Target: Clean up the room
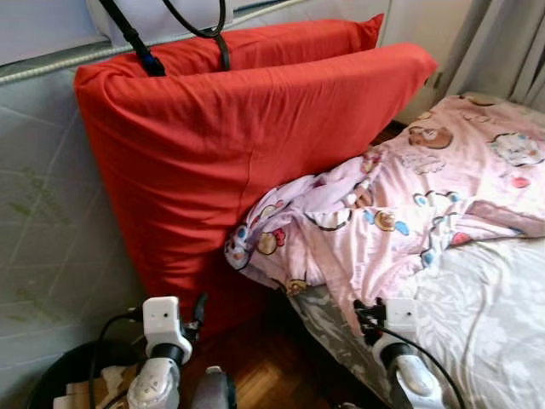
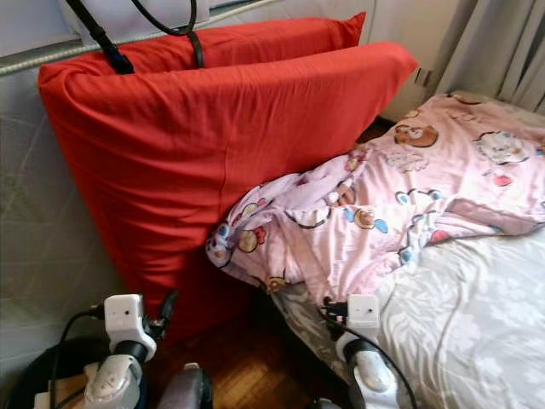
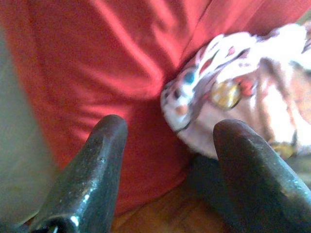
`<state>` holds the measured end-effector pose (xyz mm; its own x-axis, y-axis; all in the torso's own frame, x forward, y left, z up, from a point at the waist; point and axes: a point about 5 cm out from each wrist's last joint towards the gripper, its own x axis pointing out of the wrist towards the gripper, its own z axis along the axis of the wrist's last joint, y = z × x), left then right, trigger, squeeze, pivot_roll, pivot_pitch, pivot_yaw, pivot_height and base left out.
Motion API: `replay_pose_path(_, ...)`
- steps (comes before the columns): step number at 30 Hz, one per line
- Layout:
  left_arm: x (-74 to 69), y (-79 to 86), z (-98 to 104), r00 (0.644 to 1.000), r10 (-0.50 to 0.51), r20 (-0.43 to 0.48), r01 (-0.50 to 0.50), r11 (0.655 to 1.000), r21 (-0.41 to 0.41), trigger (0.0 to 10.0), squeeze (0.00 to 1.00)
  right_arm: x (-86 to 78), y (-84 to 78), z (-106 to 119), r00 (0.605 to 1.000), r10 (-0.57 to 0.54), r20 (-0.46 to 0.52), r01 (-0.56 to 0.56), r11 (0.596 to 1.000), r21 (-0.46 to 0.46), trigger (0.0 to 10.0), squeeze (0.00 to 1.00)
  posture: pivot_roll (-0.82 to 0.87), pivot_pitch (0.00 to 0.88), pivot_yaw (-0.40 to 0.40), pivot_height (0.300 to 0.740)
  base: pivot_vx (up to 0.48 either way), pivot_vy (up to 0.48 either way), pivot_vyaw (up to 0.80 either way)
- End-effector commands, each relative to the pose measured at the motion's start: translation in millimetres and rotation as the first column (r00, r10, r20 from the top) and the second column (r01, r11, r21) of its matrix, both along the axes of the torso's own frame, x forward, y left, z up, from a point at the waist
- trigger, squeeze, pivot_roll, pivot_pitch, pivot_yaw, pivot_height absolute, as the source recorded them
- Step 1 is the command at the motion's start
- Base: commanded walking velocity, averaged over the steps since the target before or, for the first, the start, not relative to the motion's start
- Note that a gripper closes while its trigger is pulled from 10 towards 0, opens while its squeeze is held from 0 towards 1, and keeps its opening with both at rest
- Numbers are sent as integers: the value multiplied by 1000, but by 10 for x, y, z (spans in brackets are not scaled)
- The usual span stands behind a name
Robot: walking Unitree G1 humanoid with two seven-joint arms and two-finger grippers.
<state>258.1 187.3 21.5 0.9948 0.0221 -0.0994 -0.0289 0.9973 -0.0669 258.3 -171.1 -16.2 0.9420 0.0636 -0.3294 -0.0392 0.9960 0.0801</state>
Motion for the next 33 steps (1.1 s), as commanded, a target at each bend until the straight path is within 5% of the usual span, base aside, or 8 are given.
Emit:
replay_pose_path(1,27,-20,-3,1000,-23,-13,23,1000,-5,10000,0,11,9,4,1000,9,-2,-9,1000,-3,10000,0,-16,101,-34,651,0,0,0)
replay_pose_path(33,-15,64,-14,998,52,-24,-53,998,-21,10000,0,-8,47,-31,1000,10,-22,-10,1000,6,10000,0,-15,147,-34,636,39,0,0)
